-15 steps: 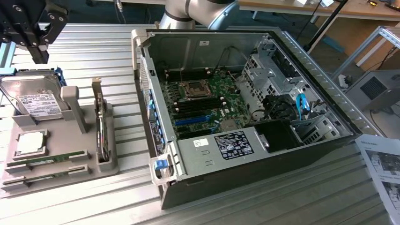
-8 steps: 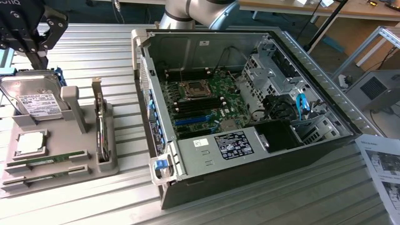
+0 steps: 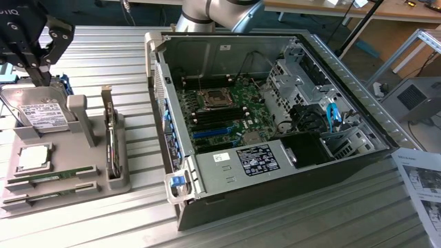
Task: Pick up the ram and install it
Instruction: 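Reach for the ram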
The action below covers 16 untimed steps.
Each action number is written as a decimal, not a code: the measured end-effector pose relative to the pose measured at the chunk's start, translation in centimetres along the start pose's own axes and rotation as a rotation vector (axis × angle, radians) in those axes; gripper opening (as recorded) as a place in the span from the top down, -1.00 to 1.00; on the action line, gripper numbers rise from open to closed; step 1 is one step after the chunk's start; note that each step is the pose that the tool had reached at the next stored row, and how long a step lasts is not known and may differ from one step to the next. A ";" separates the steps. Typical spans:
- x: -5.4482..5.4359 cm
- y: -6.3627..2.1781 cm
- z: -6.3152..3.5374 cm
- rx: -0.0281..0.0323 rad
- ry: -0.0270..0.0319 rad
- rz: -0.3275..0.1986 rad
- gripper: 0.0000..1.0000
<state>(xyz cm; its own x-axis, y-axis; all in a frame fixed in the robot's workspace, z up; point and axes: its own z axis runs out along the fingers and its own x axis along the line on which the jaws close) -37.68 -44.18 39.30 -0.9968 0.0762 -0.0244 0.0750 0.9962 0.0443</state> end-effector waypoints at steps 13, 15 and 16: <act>0.0 -2.46 -0.11 -0.0001 -0.0001 0.000 0.79; 0.0 -2.79 -0.11 -0.0002 -0.0002 0.000 0.79; 0.0 -2.97 -0.13 0.0000 0.0000 0.000 0.79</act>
<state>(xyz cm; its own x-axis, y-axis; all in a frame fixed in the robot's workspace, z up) -37.87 -47.14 39.31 -0.9968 0.0762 -0.0244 0.0751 0.9962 0.0443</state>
